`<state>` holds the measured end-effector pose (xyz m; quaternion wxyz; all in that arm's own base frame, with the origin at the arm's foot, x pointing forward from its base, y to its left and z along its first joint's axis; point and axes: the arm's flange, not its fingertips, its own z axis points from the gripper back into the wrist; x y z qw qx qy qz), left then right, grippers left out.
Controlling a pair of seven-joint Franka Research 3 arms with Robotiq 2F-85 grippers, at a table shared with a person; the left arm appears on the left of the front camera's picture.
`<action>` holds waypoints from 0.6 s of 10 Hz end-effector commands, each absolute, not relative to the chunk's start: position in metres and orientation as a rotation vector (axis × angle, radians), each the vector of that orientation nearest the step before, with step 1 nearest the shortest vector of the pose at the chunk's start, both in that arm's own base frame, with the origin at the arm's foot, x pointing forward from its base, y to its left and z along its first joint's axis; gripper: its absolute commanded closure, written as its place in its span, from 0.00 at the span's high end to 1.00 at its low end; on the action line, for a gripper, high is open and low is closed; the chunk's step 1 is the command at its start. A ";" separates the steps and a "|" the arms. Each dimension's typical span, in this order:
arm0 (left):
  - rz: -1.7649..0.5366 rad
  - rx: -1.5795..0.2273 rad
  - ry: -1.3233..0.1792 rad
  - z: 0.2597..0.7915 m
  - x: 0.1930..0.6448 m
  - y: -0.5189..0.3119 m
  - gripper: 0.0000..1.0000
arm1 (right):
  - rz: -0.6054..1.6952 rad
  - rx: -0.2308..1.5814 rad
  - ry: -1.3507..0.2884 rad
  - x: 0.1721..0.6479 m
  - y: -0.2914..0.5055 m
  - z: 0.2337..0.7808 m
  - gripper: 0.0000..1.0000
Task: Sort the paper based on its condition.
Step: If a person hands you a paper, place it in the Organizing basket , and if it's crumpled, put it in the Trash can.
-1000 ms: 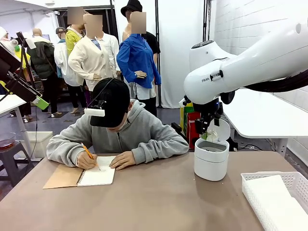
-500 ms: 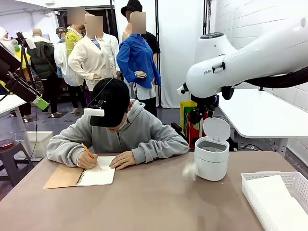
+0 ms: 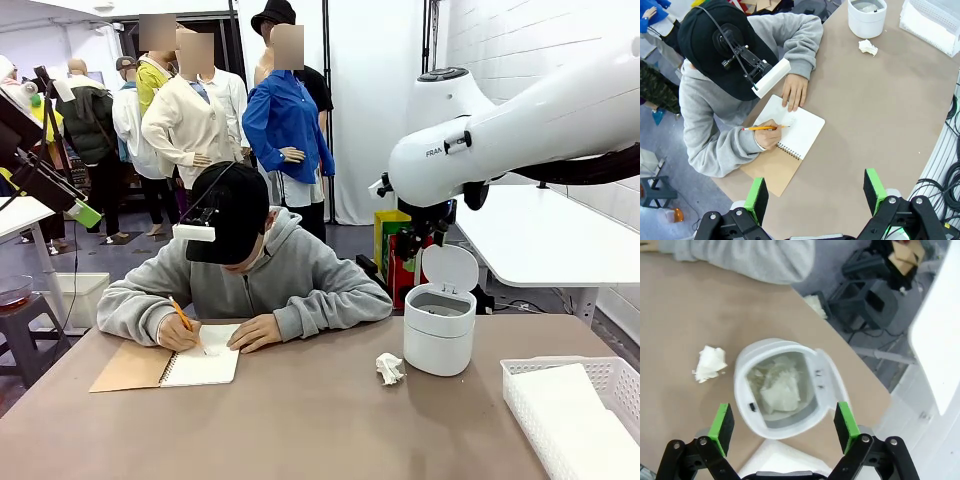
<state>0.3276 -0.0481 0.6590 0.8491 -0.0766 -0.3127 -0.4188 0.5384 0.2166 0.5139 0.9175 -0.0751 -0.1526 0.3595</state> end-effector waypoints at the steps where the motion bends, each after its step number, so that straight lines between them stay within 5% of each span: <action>1: -0.882 -0.160 -0.659 0.659 0.327 -0.048 1.00 | 0.819 -0.062 -0.264 0.516 0.222 0.513 1.00; 6: -0.882 -0.160 -0.659 0.659 0.327 -0.048 1.00 | 0.950 -0.093 -0.126 0.490 0.282 0.459 1.00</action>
